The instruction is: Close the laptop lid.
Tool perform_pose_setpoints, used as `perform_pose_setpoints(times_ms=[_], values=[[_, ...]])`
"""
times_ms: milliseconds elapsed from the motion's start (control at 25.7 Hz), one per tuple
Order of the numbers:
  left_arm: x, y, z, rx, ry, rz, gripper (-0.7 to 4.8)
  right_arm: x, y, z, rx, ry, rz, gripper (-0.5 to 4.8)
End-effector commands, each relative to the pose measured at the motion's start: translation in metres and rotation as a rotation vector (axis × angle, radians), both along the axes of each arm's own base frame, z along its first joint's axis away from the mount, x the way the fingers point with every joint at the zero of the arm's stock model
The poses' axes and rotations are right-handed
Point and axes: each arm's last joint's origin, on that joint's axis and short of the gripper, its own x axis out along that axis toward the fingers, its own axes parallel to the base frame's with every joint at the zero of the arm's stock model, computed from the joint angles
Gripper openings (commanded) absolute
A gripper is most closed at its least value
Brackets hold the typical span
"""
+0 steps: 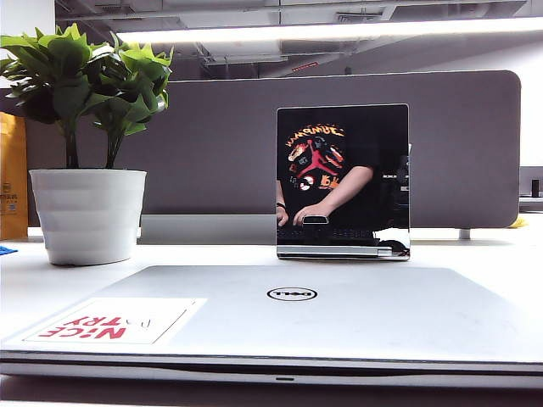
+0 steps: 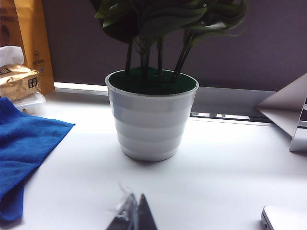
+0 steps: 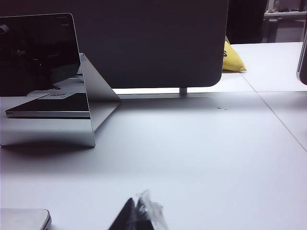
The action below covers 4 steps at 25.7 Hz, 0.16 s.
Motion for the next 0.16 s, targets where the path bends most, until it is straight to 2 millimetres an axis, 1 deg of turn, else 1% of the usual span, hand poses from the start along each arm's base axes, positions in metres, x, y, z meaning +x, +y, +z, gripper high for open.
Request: perform_pose_setpoints(times_ms=[39,156], values=[[-0.0001,0.0002,0.0012,0.0,-0.009,0.002,-0.05,0.0001,0.0,0.0015,-0.005,-0.021,-0.001,-0.01],[-0.0001,0.0002,0.0012,0.0,-0.009,0.002,-0.05,0.0001,0.0,0.0015,-0.005,-0.02,-0.002,-0.01]])
